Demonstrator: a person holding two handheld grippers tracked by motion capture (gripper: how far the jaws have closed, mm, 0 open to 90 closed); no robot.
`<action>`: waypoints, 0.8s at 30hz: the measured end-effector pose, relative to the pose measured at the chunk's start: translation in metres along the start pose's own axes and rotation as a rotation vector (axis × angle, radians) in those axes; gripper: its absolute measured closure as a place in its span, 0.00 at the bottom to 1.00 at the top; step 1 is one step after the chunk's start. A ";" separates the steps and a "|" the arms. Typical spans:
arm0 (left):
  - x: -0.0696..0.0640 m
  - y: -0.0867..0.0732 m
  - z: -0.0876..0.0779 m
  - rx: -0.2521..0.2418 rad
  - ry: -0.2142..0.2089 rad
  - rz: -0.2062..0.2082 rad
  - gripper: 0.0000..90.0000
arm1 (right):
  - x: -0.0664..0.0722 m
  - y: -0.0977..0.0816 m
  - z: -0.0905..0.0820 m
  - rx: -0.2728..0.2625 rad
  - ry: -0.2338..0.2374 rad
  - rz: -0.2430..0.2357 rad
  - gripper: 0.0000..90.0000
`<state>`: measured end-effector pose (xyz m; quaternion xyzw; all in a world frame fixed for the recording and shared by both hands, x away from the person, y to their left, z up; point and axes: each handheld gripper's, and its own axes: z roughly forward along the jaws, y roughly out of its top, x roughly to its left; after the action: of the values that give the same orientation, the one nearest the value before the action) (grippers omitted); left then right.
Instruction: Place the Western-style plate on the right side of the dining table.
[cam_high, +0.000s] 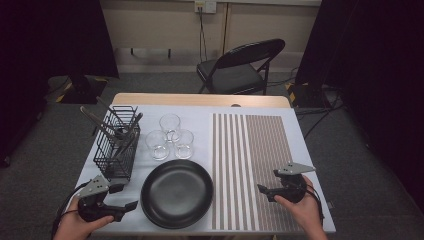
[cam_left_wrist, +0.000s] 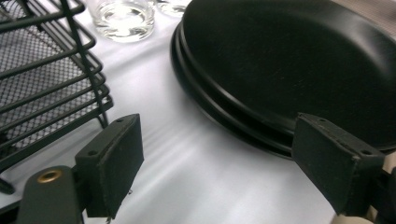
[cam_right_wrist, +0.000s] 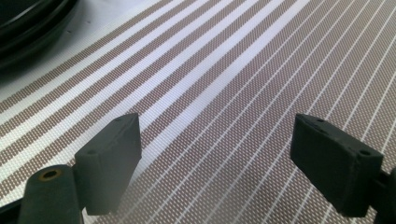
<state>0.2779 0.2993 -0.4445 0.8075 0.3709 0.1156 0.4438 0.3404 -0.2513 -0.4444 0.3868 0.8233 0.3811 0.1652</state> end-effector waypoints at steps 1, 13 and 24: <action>-0.001 0.000 0.000 0.004 0.003 0.004 0.20 | 0.001 0.001 0.000 -0.003 0.002 -0.002 0.18; -0.008 0.006 0.000 0.007 -0.038 0.000 0.21 | 0.013 0.013 0.007 0.002 0.013 -0.016 0.18; -0.013 0.012 0.005 0.007 -0.057 -0.003 0.21 | 0.021 0.023 0.014 -0.004 0.026 -0.024 0.18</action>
<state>0.2777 0.2829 -0.4360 0.8114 0.3596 0.0908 0.4517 0.3469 -0.2190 -0.4354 0.3713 0.8294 0.3857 0.1598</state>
